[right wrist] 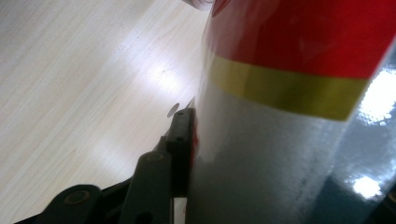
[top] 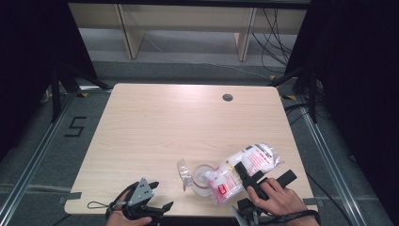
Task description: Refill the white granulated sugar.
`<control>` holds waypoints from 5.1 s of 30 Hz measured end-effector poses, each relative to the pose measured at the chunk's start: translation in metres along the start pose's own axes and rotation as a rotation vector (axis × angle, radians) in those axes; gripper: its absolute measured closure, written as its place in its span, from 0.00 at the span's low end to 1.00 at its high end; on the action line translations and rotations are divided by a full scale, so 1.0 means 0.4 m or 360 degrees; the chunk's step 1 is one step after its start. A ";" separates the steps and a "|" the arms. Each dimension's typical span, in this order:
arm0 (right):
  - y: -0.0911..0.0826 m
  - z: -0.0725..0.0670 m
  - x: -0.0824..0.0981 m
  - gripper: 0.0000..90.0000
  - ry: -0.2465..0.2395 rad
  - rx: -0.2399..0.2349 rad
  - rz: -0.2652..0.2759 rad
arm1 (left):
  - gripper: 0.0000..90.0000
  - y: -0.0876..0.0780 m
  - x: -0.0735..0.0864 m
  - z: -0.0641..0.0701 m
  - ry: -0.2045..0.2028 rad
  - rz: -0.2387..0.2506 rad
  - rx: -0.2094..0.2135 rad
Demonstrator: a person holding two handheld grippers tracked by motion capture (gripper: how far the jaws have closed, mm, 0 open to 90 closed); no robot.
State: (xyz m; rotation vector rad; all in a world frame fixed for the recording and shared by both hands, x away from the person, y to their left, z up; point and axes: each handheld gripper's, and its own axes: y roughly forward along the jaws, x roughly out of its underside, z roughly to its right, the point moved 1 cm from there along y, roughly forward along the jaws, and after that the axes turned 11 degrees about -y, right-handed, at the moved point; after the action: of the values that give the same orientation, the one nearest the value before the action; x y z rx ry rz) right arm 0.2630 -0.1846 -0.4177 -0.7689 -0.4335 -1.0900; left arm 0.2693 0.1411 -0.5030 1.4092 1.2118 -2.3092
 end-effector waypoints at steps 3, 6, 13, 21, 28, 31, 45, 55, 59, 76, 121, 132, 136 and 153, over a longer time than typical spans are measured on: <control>0.000 -0.001 0.001 0.74 -0.0002 0.0002 -0.0005 | 0.19 0.000 0.000 0.000 0.0003 -0.0001 0.0001; 0.000 0.001 0.005 0.74 -0.0026 0.0000 0.0007 | 0.19 0.000 -0.001 -0.001 0.0017 0.0000 0.0001; 0.000 -0.003 0.004 0.74 0.0006 -0.0005 0.0003 | 0.19 0.000 0.000 -0.001 0.0009 0.0004 0.0003; 0.000 0.000 0.008 0.75 -0.0031 0.0021 0.0019 | 0.19 -0.004 -0.003 -0.005 0.0053 -0.0021 -0.0008; 0.000 -0.006 0.010 0.75 0.0033 0.0016 0.0003 | 0.19 -0.005 -0.003 -0.006 0.0052 -0.0019 -0.0010; -0.001 -0.007 0.010 0.76 0.0032 0.0020 0.0004 | 0.19 -0.006 -0.004 -0.005 0.0055 -0.0019 -0.0009; 0.000 -0.008 0.010 0.76 0.0041 0.0011 0.0007 | 0.19 -0.005 -0.001 -0.002 0.0009 -0.0019 -0.0012; 0.000 -0.007 0.010 0.77 0.0030 0.0006 0.0006 | 0.19 -0.006 -0.001 -0.002 0.0009 -0.0017 -0.0017; 0.000 -0.008 0.010 0.77 0.0030 0.0010 0.0010 | 0.19 -0.007 -0.002 -0.002 0.0010 -0.0021 -0.0013; 0.000 -0.011 0.014 0.78 0.0048 0.0003 0.0008 | 0.19 -0.006 -0.001 -0.002 0.0009 -0.0018 -0.0012; 0.002 0.002 0.034 0.79 -0.0169 -0.0020 -0.0025 | 0.19 -0.003 0.000 -0.007 0.0015 -0.0033 -0.0014; 0.006 0.018 0.035 0.79 -0.0340 -0.0038 0.0005 | 0.19 0.000 0.000 -0.004 0.0001 -0.0011 -0.0014; 0.005 0.015 0.037 0.79 -0.0286 -0.0040 -0.0015 | 0.19 -0.003 -0.001 -0.006 0.0018 -0.0031 -0.0016; -0.004 0.008 0.033 0.79 -0.0250 -0.0039 -0.0011 | 0.19 -0.002 -0.001 -0.005 0.0010 -0.0022 -0.0019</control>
State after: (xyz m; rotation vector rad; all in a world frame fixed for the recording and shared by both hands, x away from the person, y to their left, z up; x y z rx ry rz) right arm 0.2672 -0.1910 -0.4064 -0.8786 -0.5569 -1.0469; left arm 0.2704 0.1431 -0.5028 1.4096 1.2391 -2.3045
